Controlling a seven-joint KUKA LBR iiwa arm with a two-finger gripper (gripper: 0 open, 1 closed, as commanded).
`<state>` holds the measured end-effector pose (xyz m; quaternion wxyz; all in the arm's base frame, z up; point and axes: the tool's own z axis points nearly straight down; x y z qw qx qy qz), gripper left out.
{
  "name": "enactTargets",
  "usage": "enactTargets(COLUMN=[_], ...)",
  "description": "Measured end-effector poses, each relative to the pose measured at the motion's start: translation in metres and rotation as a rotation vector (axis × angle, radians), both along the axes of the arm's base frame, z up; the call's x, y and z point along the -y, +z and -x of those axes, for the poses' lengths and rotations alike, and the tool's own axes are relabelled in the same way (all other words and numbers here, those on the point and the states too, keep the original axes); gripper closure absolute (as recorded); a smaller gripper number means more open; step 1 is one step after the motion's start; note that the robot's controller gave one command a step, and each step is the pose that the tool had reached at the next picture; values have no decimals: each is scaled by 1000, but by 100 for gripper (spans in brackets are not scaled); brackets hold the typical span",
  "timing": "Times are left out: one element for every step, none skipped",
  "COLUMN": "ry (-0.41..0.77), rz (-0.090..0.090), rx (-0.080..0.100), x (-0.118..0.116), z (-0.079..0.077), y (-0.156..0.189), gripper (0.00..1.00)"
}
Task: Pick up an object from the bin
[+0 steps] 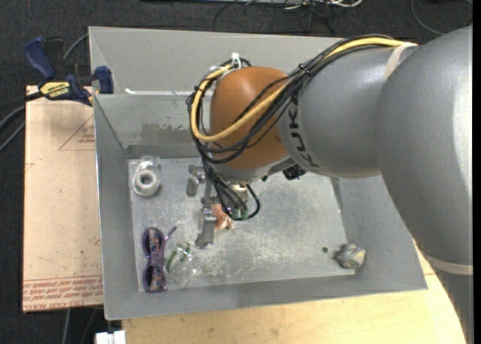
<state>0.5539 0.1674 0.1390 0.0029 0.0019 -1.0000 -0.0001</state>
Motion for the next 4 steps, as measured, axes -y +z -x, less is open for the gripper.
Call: enactTargets(ry=[-5, 16, -166, -62], rz=[-1, 2, -2, 6], rx=[6, -5, 7, -1], x=[1, 54, 42, 125], z=[-2, 14, 11, -16], y=[5, -62, -56, -59], gripper=[0, 0, 0, 0])
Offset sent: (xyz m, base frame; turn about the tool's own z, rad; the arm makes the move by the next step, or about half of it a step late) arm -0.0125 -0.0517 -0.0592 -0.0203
